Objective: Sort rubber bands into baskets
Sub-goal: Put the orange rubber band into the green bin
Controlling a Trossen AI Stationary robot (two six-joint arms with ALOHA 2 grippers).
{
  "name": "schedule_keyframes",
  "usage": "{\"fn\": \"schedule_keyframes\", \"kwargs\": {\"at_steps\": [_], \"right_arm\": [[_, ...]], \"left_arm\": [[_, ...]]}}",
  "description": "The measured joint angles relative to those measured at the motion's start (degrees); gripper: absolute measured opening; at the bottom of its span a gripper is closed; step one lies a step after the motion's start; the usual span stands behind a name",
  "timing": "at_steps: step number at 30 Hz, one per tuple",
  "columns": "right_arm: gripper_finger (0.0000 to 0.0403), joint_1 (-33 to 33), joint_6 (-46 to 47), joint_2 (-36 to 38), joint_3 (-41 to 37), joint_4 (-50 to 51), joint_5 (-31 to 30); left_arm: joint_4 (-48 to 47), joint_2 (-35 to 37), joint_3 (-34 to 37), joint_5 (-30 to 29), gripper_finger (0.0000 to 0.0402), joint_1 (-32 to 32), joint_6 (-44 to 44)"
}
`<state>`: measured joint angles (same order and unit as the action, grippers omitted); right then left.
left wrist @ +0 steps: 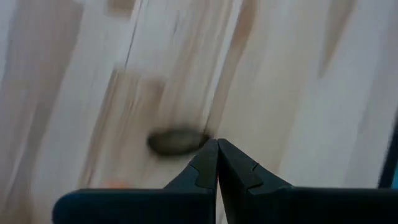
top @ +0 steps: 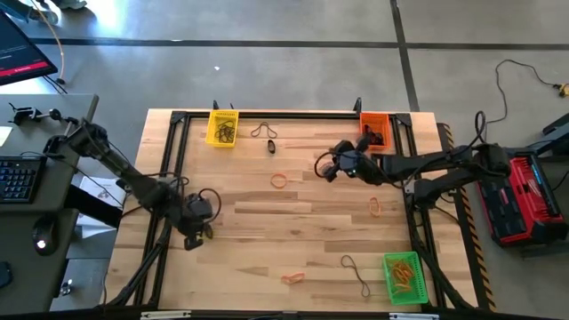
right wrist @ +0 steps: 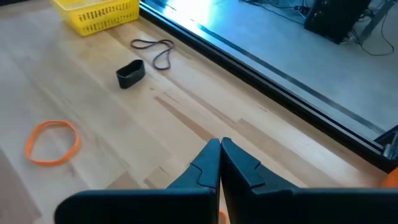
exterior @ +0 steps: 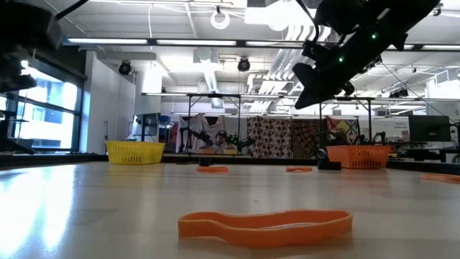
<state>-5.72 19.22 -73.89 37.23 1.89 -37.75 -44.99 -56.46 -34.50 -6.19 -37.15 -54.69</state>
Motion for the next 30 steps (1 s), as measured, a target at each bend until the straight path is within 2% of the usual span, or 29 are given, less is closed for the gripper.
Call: {"fn": "schedule_keyframes", "kwargs": {"at_steps": [5, 9, 17, 23, 30], "right_arm": [[0.0000, 1.5, 0.4, 0.0, 0.0, -0.1, -0.3], [0.0000, 2.4, 1.4, 0.0, 0.0, -0.2, -1.8], [0.0000, 3.6, 1.4, 0.0, 0.0, -0.4, -1.9], [0.0000, 3.6, 1.3, 0.0, 0.0, -0.5, -1.9], [0.0000, 3.6, 1.2, 0.0, 0.0, -0.5, -1.9]], "left_arm": [[-6.5, -2.2, 0.0, 1.7, 0.0013, -4.6, -11.2], [-8.2, -4.7, 0.0, 2.9, 0.0035, -6.6, -16.7], [-8.1, -11.6, 0.0, 3.6, 0.0077, -7.3, -20.0], [-8.4, -14.7, 0.0, -0.1, 0.0071, -7.0, -21.4], [-10.9, -15.7, 0.2, -0.9, 0.0057, -6.9, -23.3]]}}
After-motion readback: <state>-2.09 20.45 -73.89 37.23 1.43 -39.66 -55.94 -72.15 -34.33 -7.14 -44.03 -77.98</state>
